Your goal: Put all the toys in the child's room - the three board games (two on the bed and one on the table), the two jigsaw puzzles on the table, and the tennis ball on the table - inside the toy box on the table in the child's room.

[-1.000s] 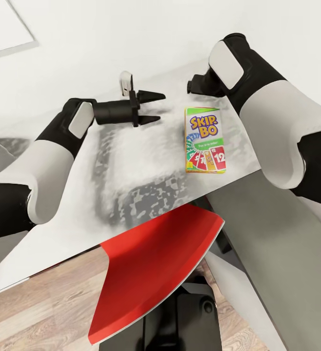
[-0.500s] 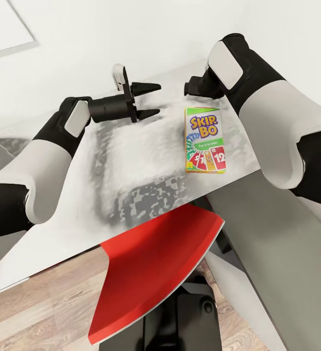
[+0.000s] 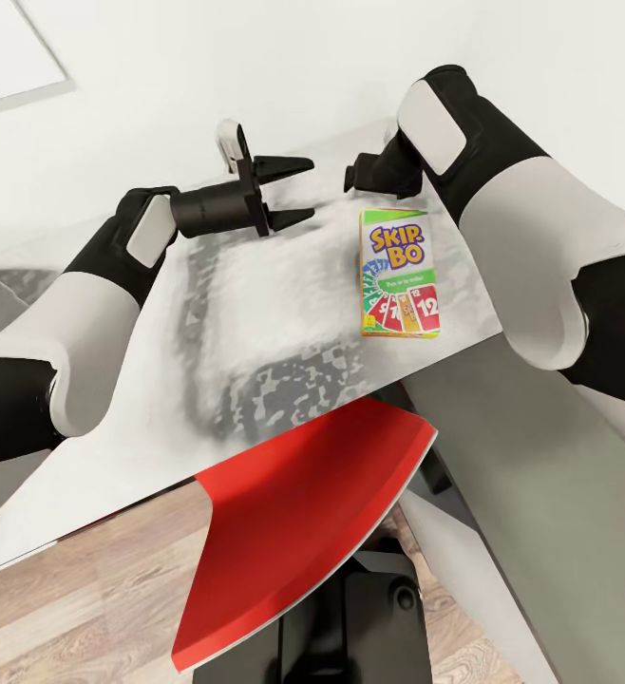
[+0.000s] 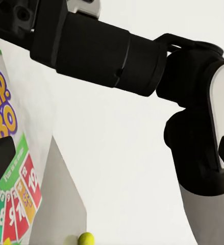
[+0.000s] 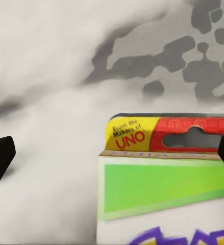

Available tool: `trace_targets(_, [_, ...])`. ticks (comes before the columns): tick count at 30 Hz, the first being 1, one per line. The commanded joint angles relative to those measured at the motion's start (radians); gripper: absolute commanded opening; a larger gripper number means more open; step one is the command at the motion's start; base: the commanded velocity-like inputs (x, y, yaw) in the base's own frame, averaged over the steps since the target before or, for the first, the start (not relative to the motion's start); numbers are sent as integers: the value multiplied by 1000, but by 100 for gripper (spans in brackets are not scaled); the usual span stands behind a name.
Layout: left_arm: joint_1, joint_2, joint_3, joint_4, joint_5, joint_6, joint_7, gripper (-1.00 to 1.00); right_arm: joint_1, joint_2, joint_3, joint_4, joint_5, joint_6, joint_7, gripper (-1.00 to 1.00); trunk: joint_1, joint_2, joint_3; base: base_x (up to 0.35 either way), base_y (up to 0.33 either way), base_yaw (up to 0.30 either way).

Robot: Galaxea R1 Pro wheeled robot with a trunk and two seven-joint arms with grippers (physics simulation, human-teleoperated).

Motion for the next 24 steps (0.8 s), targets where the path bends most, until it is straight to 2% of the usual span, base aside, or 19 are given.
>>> trace_targets(1, [-1,0,-3,1,1,4,-4,100,-1,0,4,0,-10,2,-9,100,1,-2,-1,0,0,0])
trace_targets(10, [-1,-2,-23,0,1,4,-4,100,-1,0,6,6,-7,14,-11,100,1,-2,-1,-48,0,0])
trace_targets(16, [-1,-3,-25,0,2,4,-4,100,-1,0,8,3,1,70,-19,100,1,-2,-1,-22,0,0])
trace_targets(24, [-1,-3,-26,0,2,4,-4,100,-1,0,14,0,8,99,-43,100,1,-2,-1,-3,0,0])
